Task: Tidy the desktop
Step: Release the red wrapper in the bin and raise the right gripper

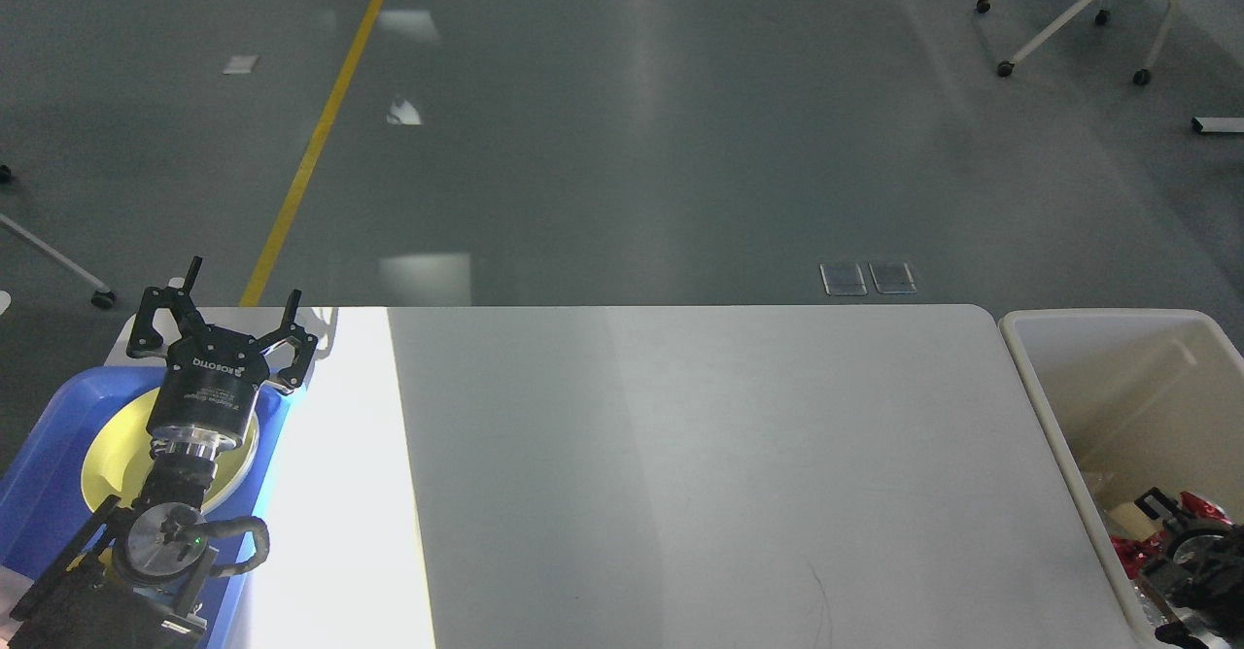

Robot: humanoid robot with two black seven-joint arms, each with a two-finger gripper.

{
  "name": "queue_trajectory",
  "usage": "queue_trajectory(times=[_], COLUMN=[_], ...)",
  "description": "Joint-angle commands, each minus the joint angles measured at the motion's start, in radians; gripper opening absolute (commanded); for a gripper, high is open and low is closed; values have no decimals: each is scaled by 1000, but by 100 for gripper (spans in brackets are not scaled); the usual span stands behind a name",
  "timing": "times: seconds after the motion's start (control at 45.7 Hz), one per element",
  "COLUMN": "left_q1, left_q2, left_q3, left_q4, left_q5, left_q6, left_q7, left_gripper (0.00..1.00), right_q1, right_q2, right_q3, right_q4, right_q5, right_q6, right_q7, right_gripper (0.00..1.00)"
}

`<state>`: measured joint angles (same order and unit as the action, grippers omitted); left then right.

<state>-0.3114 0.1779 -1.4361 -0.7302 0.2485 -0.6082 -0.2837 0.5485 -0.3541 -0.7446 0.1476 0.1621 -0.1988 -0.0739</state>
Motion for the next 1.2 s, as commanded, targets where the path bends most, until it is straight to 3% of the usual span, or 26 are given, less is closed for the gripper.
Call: queue_trajectory(times=[0.0, 0.481, 0.634, 0.896, 1.049, 1.181], left_q1=[0, 0, 0, 0, 0, 0], left_q2=[0, 0, 0, 0, 0, 0], left_q3=[-1, -1, 0, -1, 0, -1], left_q4=[0, 0, 0, 0, 0, 0], left_q5=[0, 0, 0, 0, 0, 0], left_q6=[1, 1, -1, 1, 1, 1], left_q7=[0, 0, 0, 0, 0, 0], left_gripper=[97, 97, 97, 97, 97, 97], right_q1=[1, 25, 90, 185, 170, 108], right_q2=[0, -9, -14, -141, -213, -235], right_q3=[-1, 2, 86, 775, 1232, 1507], right_q4=[6, 7, 30, 161, 369, 536], right_q5=[-4, -6, -7, -35, -130, -214], right_q6=[1, 12, 16, 16, 16, 21], right_q7=[5, 11, 52, 62, 62, 62], right_gripper=[100, 100, 100, 100, 100, 100])
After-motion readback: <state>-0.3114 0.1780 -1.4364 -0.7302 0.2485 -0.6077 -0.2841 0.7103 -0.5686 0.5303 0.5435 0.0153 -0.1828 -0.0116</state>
